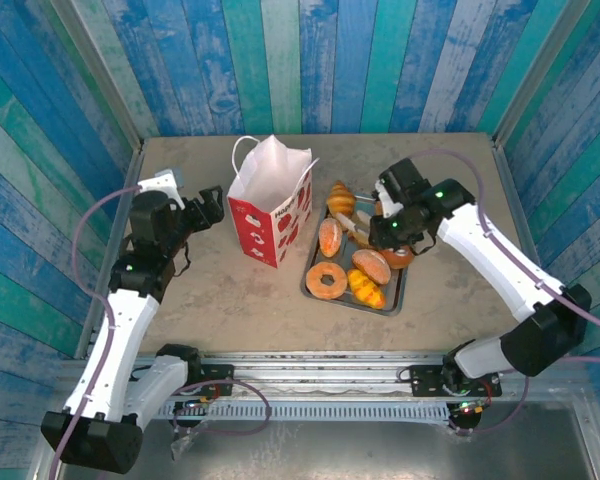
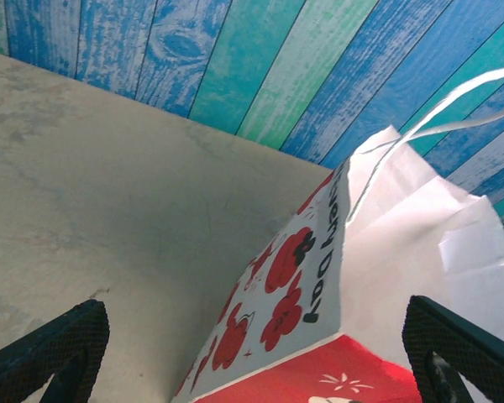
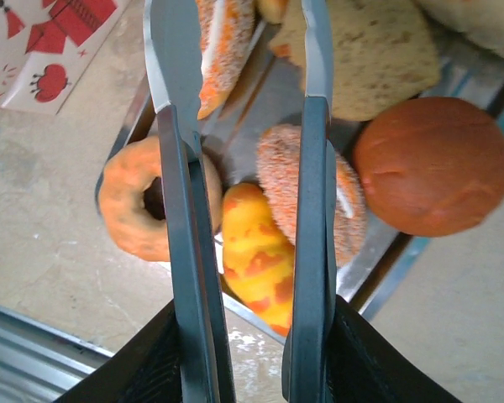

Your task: Place the fake bread into the paper bag

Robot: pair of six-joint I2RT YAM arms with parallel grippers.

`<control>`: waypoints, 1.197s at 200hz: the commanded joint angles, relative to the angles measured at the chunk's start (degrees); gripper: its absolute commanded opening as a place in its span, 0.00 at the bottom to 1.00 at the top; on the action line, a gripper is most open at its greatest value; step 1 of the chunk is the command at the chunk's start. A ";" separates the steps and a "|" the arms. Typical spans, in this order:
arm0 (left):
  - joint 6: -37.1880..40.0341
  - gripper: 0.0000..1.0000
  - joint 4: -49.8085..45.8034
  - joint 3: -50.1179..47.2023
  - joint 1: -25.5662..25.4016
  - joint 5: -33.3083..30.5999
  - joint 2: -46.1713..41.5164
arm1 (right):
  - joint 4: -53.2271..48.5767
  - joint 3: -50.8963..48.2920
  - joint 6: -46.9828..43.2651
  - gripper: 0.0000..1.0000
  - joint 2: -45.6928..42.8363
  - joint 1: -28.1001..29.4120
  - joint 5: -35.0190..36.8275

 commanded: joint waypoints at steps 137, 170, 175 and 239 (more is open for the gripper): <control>2.45 0.94 -0.01 -1.85 0.18 -3.68 -3.36 | 2.16 5.42 5.32 0.51 10.04 6.43 1.22; 2.67 0.94 -0.03 -1.75 0.19 -4.17 -3.43 | 2.05 5.49 5.33 0.51 10.73 6.72 1.38; 2.67 0.94 -0.01 -1.74 0.23 -4.21 -3.46 | 2.08 5.49 5.30 0.51 10.80 6.70 1.42; 2.84 0.94 -0.18 -1.65 0.31 -4.63 -3.38 | 1.99 5.57 5.25 0.50 12.77 7.00 2.99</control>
